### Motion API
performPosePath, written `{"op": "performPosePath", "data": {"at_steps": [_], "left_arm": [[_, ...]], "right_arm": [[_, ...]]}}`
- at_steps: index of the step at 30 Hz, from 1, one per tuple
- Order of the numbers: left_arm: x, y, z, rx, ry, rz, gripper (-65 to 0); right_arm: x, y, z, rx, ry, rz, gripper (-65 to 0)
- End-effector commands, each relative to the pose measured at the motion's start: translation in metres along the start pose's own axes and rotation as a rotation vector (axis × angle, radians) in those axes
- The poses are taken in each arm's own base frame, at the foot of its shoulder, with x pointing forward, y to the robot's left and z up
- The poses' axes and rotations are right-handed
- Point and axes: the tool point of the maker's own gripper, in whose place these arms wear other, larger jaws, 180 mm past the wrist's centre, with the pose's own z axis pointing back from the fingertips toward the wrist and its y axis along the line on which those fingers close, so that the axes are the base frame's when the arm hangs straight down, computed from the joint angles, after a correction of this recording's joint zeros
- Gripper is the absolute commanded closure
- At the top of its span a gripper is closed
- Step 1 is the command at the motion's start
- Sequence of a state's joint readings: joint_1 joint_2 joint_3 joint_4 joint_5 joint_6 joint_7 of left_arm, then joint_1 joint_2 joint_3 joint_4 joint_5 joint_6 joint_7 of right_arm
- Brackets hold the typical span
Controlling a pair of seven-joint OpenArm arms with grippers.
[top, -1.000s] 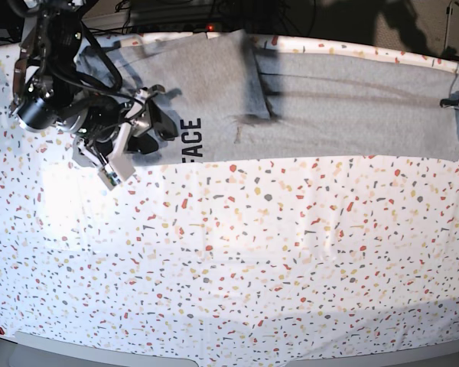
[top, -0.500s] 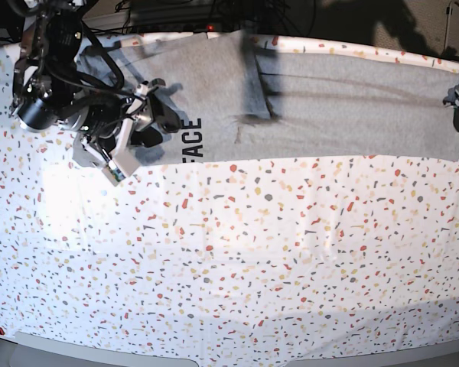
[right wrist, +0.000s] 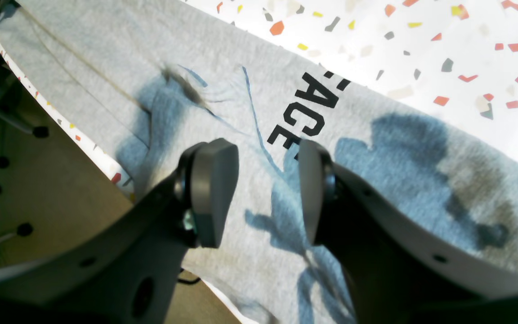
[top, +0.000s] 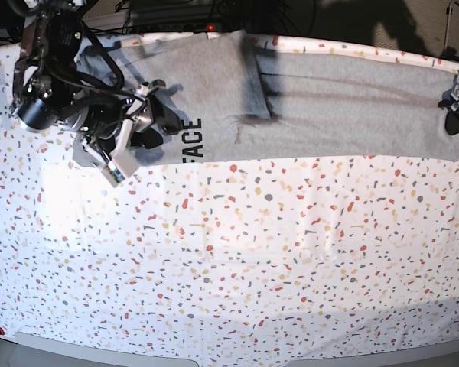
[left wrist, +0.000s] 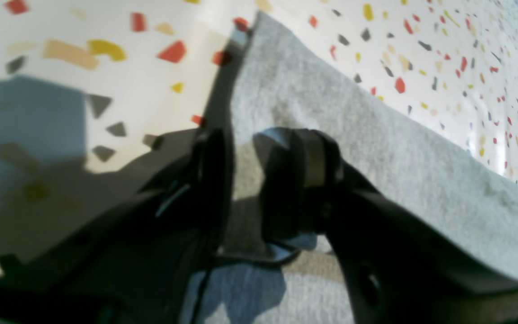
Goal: Fold the T-shirt properly
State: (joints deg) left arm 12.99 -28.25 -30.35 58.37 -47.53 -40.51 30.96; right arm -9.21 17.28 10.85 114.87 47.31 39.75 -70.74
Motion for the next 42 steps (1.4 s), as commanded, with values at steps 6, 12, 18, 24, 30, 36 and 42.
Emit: {"op": "performPosePath", "data": {"at_steps": [6, 12, 18, 24, 30, 36, 42], "left_arm": [[-0.032, 0.006, 0.004, 0.027, 0.173, -0.024, -22.7], [-0.035, 0.007, 0.006, 0.03, 0.184, -0.023, 0.0], [-0.018, 0.009, 0.006, 0.034, 0.106, -0.033, 0.0], [0.022, 0.021, 0.012, 0.065, 0.003, -0.084, 0.0], [0.066, 0.03, 0.013, 0.117, -0.053, -0.17, 0.0], [0.102, 0.048, 0.006, 0.275, -0.078, -0.285, 0.0], [0.125, 0.066, 0.011, 0.411, -0.065, -0.329, 0.0]], "right_arm": [[0.013, 0.001, 0.004, 0.005, -0.048, 0.023, -26.9], [0.016, 0.001, 0.005, 0.005, -0.061, 0.023, -26.9], [0.022, 0.001, 0.005, 0.002, -0.097, 0.024, -26.9], [0.046, -0.015, 0.008, -0.082, -0.238, 0.049, -26.9], [0.051, -0.035, 0.0, -0.099, -0.262, 0.013, -26.9], [0.05, -0.052, -0.009, -0.103, -0.253, -0.031, -26.9], [0.066, -0.044, -0.018, -0.082, -0.305, -0.057, -26.9]]}}
